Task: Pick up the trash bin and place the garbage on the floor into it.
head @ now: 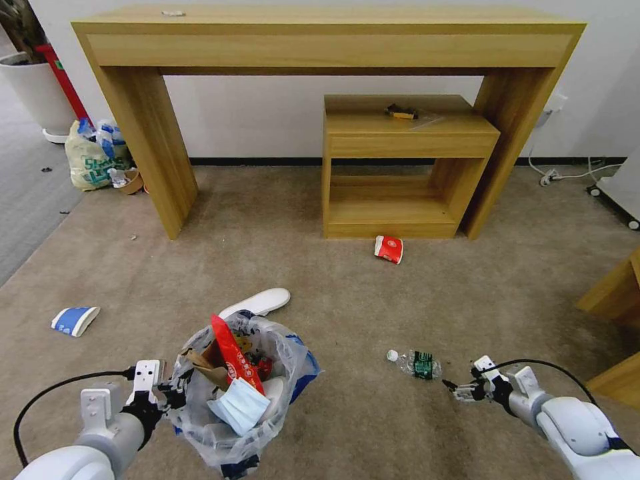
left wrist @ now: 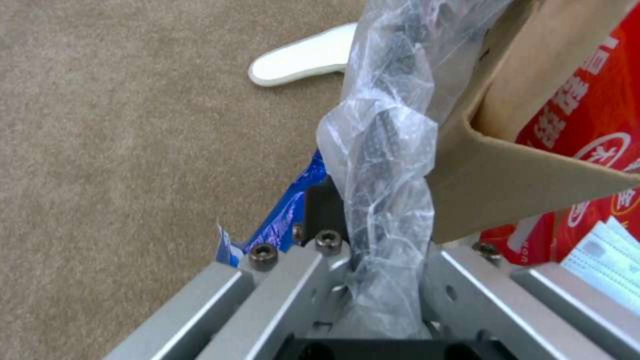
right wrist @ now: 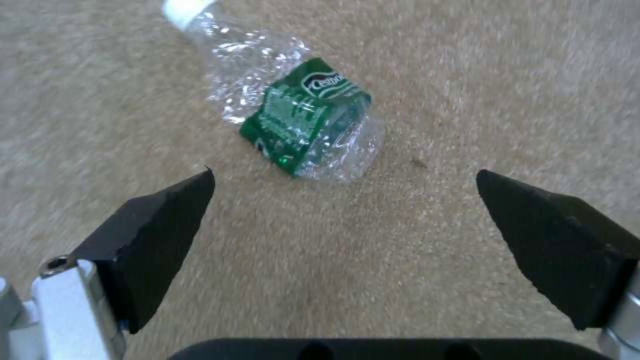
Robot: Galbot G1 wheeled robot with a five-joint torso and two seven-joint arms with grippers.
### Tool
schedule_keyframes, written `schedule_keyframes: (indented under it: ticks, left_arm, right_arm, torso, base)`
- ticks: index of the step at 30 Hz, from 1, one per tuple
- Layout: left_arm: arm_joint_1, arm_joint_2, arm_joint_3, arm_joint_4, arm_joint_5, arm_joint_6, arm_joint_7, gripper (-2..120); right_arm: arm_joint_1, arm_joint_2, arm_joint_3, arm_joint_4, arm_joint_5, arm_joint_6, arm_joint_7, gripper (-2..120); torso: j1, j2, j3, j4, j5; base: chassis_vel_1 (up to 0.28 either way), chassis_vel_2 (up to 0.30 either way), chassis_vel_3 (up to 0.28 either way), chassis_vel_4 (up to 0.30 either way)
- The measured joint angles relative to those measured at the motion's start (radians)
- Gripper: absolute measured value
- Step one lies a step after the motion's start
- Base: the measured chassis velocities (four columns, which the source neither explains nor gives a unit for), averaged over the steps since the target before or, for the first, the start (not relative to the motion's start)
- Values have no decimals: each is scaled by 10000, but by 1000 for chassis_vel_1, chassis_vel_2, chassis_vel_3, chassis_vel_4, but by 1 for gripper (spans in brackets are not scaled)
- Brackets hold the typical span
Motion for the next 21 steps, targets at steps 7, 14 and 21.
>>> schedule_keyframes:
  ticks: [7, 14, 21]
  left_arm:
    - [108, 10, -34, -15, 54, 0, -10, 0]
    - [22, 70, 16, 3, 92, 0, -58, 0]
    - [-37, 146, 30, 120, 70, 0, -152, 0]
  right_arm:
    - [889, 295, -425, -906, 324, -25, 14, 100]
    - [1762, 621, -798, -1865, 986, -353, -271, 100]
    - [2225, 914, -943, -2791, 1742, -851, 59, 100]
  torso:
    - [0, 0, 0, 0, -2]
    - [0, 0, 0, 1, -3]
    - [0, 0, 0, -1, -3]
  base:
    - [0, 0, 0, 0]
    - [0, 0, 0, 0]
    - [0, 0, 0, 0]
